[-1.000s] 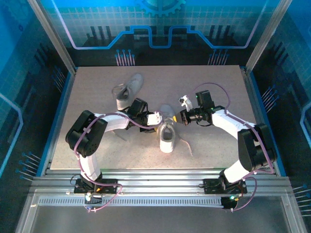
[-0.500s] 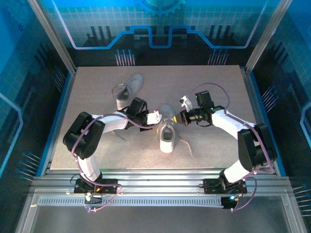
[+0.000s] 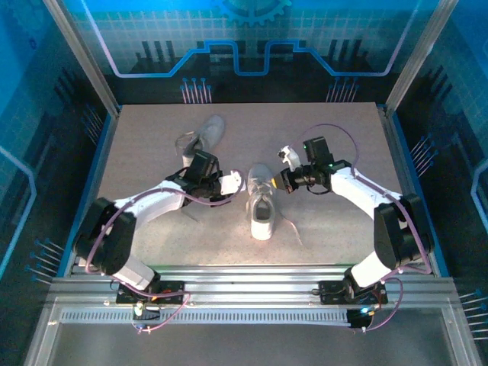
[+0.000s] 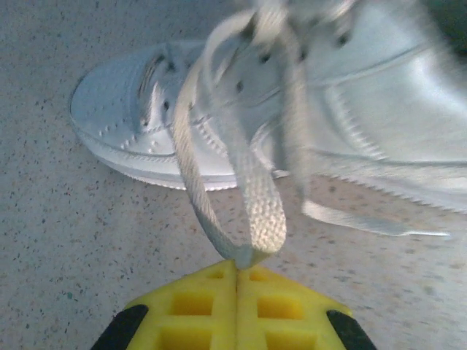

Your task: Tie the shoes

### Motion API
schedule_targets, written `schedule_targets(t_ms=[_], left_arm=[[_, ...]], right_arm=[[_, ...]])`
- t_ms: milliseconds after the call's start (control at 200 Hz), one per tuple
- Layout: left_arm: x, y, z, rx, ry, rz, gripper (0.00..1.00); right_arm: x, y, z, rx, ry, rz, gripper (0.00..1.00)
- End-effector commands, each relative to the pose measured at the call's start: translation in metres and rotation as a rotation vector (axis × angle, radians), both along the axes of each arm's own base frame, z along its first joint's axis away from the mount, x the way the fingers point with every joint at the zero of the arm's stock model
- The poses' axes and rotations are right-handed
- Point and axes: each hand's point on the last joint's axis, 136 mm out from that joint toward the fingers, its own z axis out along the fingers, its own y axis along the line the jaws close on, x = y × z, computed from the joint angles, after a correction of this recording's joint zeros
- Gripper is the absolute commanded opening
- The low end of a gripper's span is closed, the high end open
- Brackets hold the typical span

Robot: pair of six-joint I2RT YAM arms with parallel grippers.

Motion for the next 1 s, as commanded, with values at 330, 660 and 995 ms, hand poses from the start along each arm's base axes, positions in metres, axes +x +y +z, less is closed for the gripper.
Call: schedule_targets(t_ms=[330, 660, 995], left_arm=[[-0.096, -0.077, 0.078, -0.133, 0.086, -0.084, 0.00], [-0.104, -0.145, 0.084, -0.234, 0.139, -0.133, 0.00], [-0.113, -0.175, 0.059, -0.243, 0.215, -0.146, 0.00]], right_arm=[[0.020, 0.039, 0.009, -0.008, -0.060, 0.115, 0.00], [0.029, 0.067, 0.015, 0.031, -0.065, 0.206, 0.00], [0.026, 0.088, 0.019, 0.073, -0.043, 0.292, 0.00]])
